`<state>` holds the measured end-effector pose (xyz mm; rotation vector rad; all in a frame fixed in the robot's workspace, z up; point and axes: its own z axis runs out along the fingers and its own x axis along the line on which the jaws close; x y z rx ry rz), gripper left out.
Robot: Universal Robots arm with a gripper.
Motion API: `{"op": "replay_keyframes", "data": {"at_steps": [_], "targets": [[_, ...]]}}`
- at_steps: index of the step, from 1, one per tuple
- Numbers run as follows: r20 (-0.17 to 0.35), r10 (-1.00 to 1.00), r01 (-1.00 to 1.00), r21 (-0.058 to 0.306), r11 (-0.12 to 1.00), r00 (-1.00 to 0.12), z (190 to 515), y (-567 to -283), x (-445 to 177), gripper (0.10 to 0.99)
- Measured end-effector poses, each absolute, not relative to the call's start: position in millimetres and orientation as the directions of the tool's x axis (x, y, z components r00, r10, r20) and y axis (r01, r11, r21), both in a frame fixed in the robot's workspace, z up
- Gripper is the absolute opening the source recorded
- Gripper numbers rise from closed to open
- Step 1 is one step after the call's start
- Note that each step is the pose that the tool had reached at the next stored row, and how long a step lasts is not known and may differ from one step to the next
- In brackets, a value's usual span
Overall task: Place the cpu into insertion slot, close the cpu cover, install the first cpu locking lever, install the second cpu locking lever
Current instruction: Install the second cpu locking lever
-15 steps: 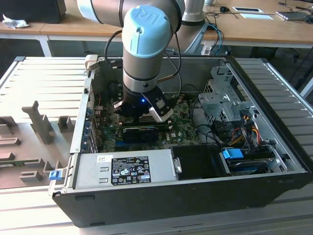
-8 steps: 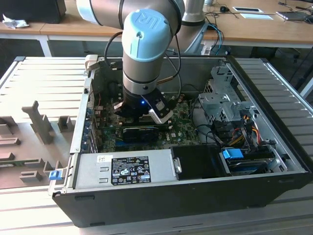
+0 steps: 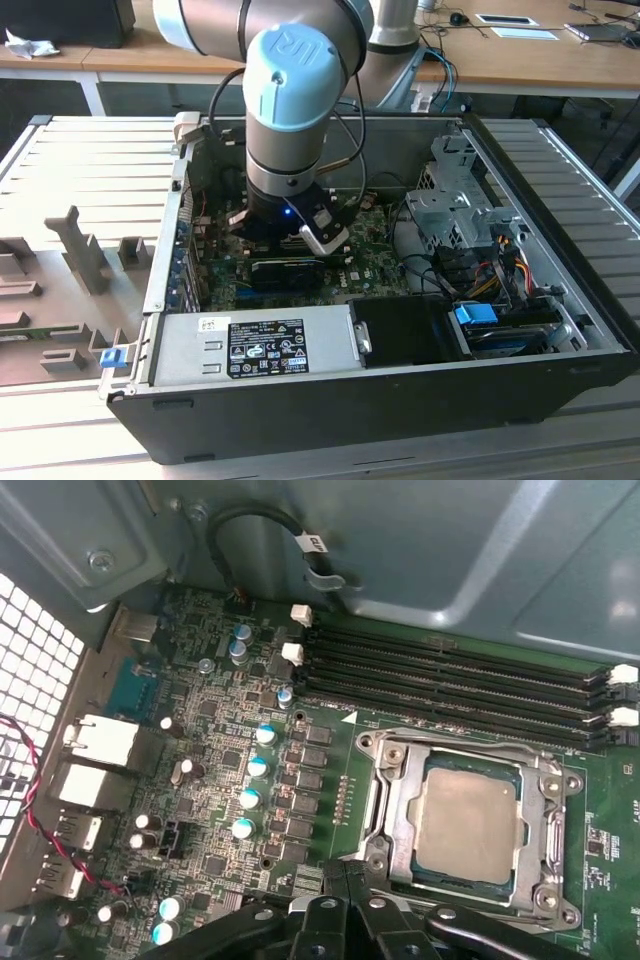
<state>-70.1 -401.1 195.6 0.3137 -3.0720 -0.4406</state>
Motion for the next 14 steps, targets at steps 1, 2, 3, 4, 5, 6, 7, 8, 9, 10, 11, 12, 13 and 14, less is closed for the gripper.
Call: {"op": "replay_keyframes", "data": {"at_steps": [1, 2, 3, 4, 5, 6, 7, 8, 9, 10, 11, 12, 13, 14], "targets": [[-0.006, -0.201, -0.195, 0.281, 0.94, -0.98, 195.2, -401.0, -70.2, 0.106], [-0.006, -0.201, -0.195, 0.281, 0.94, -0.98, 194.9, -400.7, -70.5, 0.106], [-0.007, -0.201, -0.195, 0.281, 0.94, -0.98, 194.6, -400.2, -70.8, 0.106], [-0.007, -0.201, -0.195, 0.281, 0.94, -0.98, 194.4, -400.1, -71.0, 0.106], [-0.007, -0.201, -0.195, 0.282, 0.94, -0.979, 194.3, -400.1, -71.1, 0.106], [-0.007, -0.201, -0.195, 0.282, 0.939, -0.98, 194.2, -400.0, -71.3, 0.106], [-0.007, -0.201, -0.195, 0.282, 0.939, -0.98, 194.2, -400.0, -71.6, 0.106], [-0.007, -0.201, -0.195, 0.282, 0.939, -0.98, 194.7, -400.0, -71.7, 0.106], [-0.007, -0.201, -0.195, 0.283, 0.939, -0.98, 196.2, -400.0, -71.7, 0.106], [-0.008, -0.201, -0.195, 0.283, 0.939, -0.98, 198.3, -399.9, -71.7, 0.106], [-0.007, -0.201, -0.195, 0.283, 0.939, -0.98, 200.8, -400.0, -71.7, 0.106], [-0.007, -0.201, -0.195, 0.284, 0.939, -0.98, 203.4, -400.0, -71.8, 0.106], [-0.007, -0.201, -0.195, 0.284, 0.939, -0.98, 205.8, -400.0, -71.8, 0.106], [-0.007, -0.201, -0.195, 0.284, 0.939, -0.98, 208.9, -400.0, -71.8, 0.106]]}}
